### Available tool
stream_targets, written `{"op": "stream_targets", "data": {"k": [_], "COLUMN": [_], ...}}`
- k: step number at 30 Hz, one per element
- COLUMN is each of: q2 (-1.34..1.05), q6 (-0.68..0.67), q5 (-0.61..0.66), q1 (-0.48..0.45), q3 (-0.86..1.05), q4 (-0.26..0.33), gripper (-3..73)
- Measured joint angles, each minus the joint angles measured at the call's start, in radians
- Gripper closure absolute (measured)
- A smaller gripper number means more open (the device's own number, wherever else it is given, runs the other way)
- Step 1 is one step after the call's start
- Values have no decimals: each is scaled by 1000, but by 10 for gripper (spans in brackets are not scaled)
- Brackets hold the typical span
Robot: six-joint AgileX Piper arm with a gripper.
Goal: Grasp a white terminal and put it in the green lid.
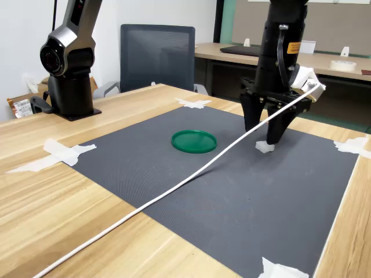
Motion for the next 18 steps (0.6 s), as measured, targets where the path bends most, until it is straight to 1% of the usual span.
{"op": "stream_targets", "data": {"k": [8,18], "q2": [10,44], "q6": [8,8], "q5": [-42,-49], "q1": [0,0], "q3": [0,-2], "q4": [-2,-9], "gripper": [130,132]}}
